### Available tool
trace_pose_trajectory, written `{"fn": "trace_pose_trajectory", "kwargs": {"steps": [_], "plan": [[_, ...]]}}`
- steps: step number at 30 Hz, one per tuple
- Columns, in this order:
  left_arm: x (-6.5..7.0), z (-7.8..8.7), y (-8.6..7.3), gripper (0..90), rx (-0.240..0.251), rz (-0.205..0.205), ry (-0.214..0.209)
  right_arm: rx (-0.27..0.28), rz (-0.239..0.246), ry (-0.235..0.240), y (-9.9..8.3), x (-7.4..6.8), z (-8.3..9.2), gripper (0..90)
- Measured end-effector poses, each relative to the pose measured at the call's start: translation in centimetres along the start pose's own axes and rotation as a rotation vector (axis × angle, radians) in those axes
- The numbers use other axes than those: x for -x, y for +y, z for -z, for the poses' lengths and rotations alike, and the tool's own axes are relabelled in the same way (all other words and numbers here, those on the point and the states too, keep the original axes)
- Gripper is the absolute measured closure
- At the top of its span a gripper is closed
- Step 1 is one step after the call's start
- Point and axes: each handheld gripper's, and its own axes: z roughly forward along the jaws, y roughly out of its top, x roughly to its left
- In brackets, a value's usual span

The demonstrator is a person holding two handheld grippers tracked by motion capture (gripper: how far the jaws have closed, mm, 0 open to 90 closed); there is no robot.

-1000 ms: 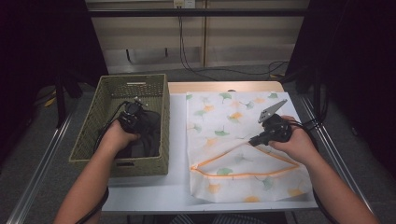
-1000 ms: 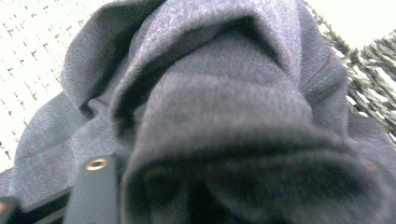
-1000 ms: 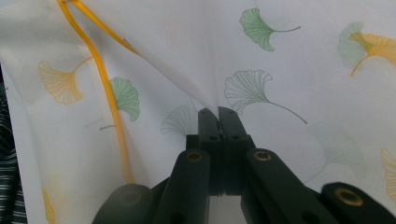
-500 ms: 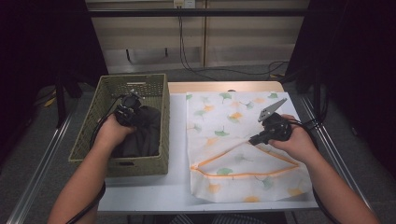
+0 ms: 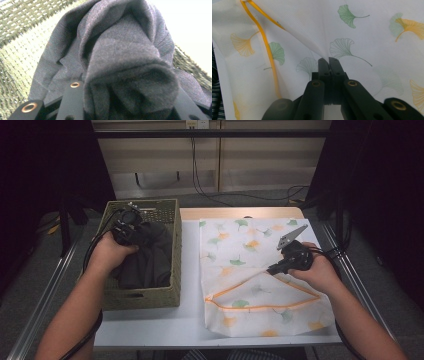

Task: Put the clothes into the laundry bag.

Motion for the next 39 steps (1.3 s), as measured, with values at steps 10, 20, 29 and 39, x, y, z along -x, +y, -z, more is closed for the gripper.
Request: {"fn": "trace_pose_trajectory", "kwargs": {"steps": [10,20,29,39], "plan": [[0.8,2.6,1.2,59.3,0.017,-0.035,0.025,-0.001,0.008,-0.005,0.4,0.0,0.3,90.0],[1.7,5.1,2.3,59.3,0.066,-0.066,0.014,0.004,0.008,-0.023,1.0,0.1,0.8,90.0],[2.9,6.5,2.9,59.4,0.129,-0.073,0.005,0.009,0.014,-0.031,1.3,0.1,1.3,90.0],[4.1,9.3,3.8,59.4,0.157,-0.105,-0.009,0.011,0.010,-0.031,1.5,0.1,1.3,90.0]]}}
